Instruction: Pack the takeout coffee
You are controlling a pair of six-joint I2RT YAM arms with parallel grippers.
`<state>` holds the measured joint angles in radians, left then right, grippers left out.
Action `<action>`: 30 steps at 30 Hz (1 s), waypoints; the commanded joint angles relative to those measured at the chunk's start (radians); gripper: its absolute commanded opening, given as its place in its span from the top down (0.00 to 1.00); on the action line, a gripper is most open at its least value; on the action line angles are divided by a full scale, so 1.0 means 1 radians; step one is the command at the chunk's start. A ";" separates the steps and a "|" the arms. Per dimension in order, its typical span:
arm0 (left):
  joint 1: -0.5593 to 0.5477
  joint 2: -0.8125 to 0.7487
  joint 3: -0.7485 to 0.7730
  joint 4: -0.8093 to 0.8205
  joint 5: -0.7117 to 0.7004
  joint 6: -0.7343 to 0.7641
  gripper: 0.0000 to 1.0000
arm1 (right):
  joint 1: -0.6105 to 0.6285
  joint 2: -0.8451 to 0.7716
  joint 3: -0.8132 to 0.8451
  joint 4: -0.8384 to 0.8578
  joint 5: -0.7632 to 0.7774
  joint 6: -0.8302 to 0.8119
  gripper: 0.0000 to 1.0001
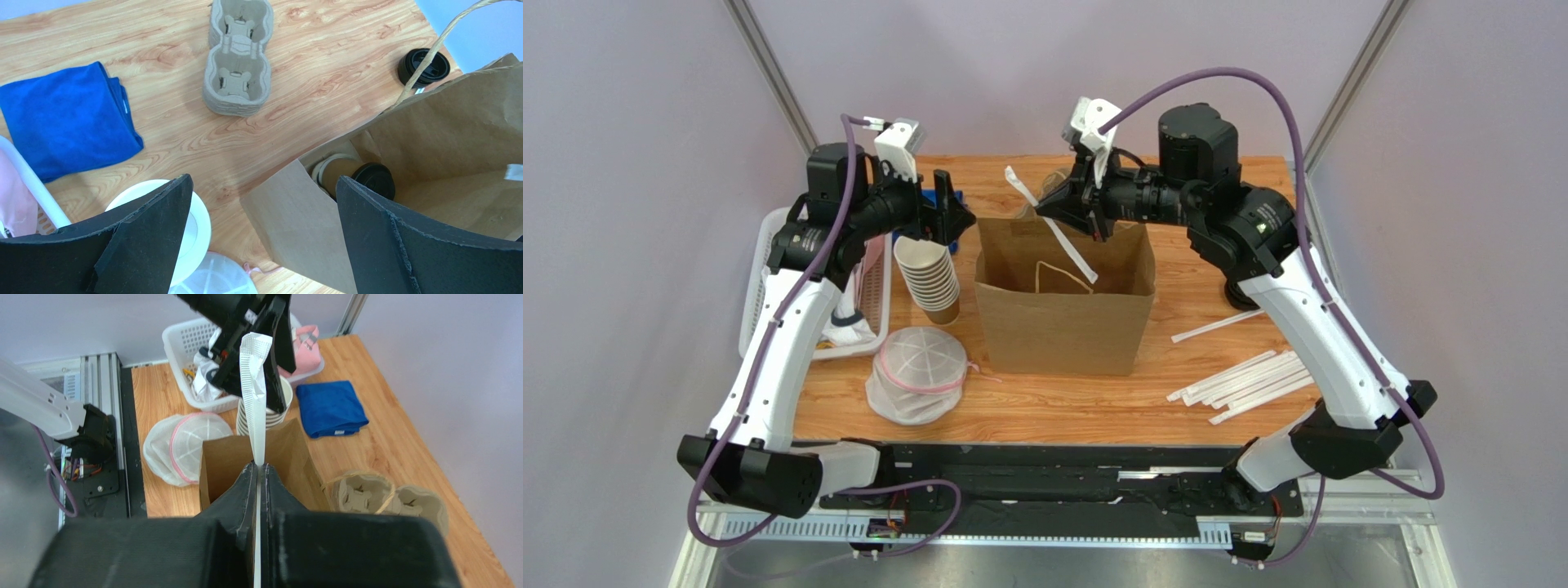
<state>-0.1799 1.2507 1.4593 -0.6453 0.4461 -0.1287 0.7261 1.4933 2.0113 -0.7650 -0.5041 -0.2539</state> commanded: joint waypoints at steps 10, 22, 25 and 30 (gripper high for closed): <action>0.017 -0.025 -0.001 0.013 0.014 0.020 0.04 | 0.007 0.024 -0.040 -0.229 0.041 -0.074 0.77; 0.025 0.038 0.111 -0.102 0.013 0.050 0.01 | 0.006 0.067 0.159 -0.284 0.125 -0.038 0.34; 0.026 0.064 0.173 -0.169 -0.007 0.083 0.01 | 0.003 0.067 0.204 -0.263 0.196 -0.012 0.15; 0.026 0.185 0.373 -0.348 -0.050 0.148 0.01 | -0.076 0.053 0.231 -0.220 0.272 0.053 0.02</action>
<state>-0.1608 1.3487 1.6726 -0.8394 0.4339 -0.0601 0.7097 1.5696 2.1990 -1.0481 -0.3298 -0.2710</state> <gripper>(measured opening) 0.990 0.950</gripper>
